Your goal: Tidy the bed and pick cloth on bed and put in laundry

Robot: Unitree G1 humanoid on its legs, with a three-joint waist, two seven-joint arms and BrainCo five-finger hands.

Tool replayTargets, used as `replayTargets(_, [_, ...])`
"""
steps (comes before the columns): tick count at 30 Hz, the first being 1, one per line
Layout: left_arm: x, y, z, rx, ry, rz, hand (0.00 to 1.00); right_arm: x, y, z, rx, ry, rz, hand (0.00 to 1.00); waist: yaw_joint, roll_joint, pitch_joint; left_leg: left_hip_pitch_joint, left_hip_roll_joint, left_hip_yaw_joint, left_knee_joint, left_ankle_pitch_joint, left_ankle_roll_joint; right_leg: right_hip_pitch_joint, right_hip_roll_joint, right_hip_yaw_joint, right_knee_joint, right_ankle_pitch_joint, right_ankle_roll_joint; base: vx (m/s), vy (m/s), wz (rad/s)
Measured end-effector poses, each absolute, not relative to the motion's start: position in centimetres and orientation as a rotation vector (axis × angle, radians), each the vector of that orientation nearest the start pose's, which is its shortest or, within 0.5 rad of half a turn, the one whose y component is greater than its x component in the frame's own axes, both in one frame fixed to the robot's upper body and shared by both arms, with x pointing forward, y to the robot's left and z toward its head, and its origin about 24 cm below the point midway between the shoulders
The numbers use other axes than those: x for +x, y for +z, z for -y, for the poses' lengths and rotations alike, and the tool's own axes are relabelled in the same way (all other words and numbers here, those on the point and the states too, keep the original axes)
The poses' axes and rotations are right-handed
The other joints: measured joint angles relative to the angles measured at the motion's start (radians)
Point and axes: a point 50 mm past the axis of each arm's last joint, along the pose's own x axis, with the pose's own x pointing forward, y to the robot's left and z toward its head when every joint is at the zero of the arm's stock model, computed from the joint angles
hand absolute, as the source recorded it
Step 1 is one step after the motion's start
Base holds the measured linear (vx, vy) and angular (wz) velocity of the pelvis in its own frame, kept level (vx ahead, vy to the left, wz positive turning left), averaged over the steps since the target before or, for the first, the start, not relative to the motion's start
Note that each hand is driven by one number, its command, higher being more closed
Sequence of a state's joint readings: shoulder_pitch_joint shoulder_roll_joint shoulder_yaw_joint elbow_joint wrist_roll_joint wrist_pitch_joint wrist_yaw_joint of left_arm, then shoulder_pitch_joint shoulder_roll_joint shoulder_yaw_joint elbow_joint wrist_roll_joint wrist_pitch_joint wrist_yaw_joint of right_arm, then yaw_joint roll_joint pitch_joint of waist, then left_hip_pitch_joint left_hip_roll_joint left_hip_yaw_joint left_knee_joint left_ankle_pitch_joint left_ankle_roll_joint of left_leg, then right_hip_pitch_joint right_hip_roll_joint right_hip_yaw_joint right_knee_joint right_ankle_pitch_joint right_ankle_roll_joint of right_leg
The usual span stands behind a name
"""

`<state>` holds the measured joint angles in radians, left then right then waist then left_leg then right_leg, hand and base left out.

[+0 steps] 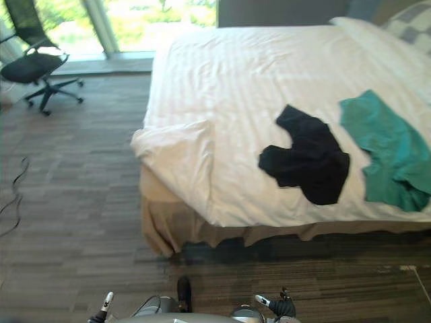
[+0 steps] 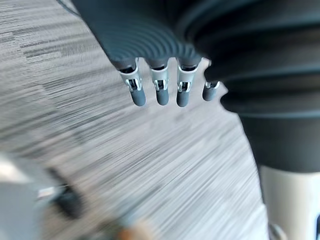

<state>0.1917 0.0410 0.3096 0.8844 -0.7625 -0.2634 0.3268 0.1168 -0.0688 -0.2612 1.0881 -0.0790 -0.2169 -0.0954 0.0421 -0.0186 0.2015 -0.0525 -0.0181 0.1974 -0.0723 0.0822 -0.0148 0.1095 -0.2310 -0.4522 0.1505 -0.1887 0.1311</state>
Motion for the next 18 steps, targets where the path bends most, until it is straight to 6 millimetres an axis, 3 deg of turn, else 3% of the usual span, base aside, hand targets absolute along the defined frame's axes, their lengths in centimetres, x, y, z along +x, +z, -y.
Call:
replayTargets(3, [9.4,-12.1,-26.2,-0.622,1.180,-0.502,0.00,9.5,-15.4,21.2,-0.047,-0.339,-0.952,0.00,0.016,-0.017,0.031,-0.011,-0.023,-0.016,0.003,0.000,0.000,0.000,-0.017,-0.006,0.009,-0.004,0.003,0.08,0.057,0.35])
replayTargets(6, [11.8,-8.4,-28.6,-0.637,1.223,-0.182,0.00,11.1,-14.9,20.5,-0.009,-0.338,-0.888,0.00,0.030,-0.024,0.030,-0.022,-0.045,-0.017,0.028,-0.011,0.017,0.006,-0.035,-0.006,0.010,-0.012,0.004,0.14,0.043,0.18])
replayTargets(8, [13.0,-4.4,-30.4,-0.565,1.260,0.072,0.00,12.0,-14.5,20.1,-0.007,-0.315,-0.849,0.00,0.030,-0.020,0.031,-0.036,-0.053,-0.015,0.092,-0.037,0.052,0.022,-0.048,-0.006,0.026,-0.015,-0.001,0.17,0.008,0.08])
replayTargets(9, [13.2,-3.3,-30.8,-0.515,1.278,0.119,0.00,12.0,-14.5,20.1,-0.006,-0.313,-0.848,0.00,0.030,-0.020,0.031,-0.041,-0.054,-0.015,0.114,-0.043,0.058,0.026,-0.050,-0.005,0.030,-0.017,-0.004,0.16,-0.029,0.10])
replayTargets(12, [13.9,2.9,-31.8,-0.130,1.351,0.426,0.00,11.5,-14.5,20.3,-0.007,-0.321,-0.854,0.00,0.030,-0.017,0.031,-0.057,-0.040,-0.012,0.194,-0.100,0.053,0.042,-0.047,-0.004,0.042,-0.022,-0.013,0.12,-0.067,0.01])
replayTargets(13, [14.2,5.9,-32.6,-0.112,1.281,0.610,0.00,10.9,-14.6,20.6,-0.009,-0.333,-0.861,0.00,0.032,-0.015,0.031,-0.059,-0.032,-0.010,0.215,-0.116,0.047,0.048,-0.042,-0.002,0.042,-0.022,-0.013,0.08,-0.073,-0.06])
replayTargets(14, [14.4,7.2,-33.1,-0.099,1.257,0.677,0.00,10.5,-14.6,20.7,-0.012,-0.337,-0.866,0.00,0.032,-0.014,0.031,-0.055,-0.030,-0.009,0.220,-0.122,0.045,0.056,-0.040,0.000,0.042,-0.022,-0.014,0.07,-0.072,-0.09])
replayTargets(16, [15.4,13.0,-35.1,-0.007,1.159,0.887,0.00,9.1,-14.9,21.0,-0.018,-0.349,-0.897,0.00,0.031,-0.009,0.027,-0.024,-0.014,0.010,0.224,-0.136,0.036,0.073,-0.031,0.012,0.045,-0.024,-0.016,0.06,-0.080,-0.25])
replayTargets(18, [16.4,16.3,-35.1,0.090,1.093,0.945,0.00,8.6,-15.0,21.4,-0.034,-0.351,-0.908,0.00,0.028,0.004,0.012,-0.017,-0.004,0.021,0.224,-0.141,0.031,0.071,-0.026,0.032,0.054,-0.025,-0.019,0.03,-0.063,-0.31])
